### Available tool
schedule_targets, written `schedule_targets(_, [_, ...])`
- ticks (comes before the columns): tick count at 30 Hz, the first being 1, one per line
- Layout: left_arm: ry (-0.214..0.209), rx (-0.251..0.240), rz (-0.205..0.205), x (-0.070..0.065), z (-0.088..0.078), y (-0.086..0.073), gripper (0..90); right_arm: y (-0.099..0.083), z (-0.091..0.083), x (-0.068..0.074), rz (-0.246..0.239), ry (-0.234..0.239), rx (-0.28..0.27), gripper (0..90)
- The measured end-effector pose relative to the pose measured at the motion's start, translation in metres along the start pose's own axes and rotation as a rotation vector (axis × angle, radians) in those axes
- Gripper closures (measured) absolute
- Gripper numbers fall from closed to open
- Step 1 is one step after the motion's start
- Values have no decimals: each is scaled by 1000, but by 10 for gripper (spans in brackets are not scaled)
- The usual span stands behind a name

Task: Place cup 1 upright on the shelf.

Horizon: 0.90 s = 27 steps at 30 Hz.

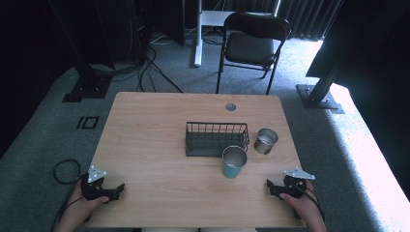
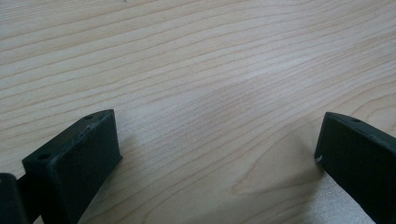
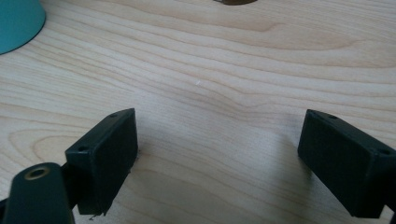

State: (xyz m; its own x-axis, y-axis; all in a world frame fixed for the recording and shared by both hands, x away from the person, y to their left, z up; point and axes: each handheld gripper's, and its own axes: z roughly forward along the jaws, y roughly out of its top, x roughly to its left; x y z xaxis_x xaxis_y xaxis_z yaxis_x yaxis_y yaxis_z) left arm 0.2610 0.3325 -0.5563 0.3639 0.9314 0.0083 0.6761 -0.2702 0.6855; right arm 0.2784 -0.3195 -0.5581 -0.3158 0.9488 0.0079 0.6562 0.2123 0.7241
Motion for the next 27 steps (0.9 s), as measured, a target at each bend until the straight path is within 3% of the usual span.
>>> schedule_targets(13, [-1,0,1,0,0,0,6,0,0,0,-1,0,0,117])
schedule_targets(17, [-32,-1,36,-5,1,1,6,0,0,0,-1,1,0,117])
schedule_targets(23, [-34,2,58,-10,2,4,6,0,0,0,-2,1,0,117])
schedule_targets(27, [-52,1,93,-19,5,11,6,0,0,0,-1,1,0,116])
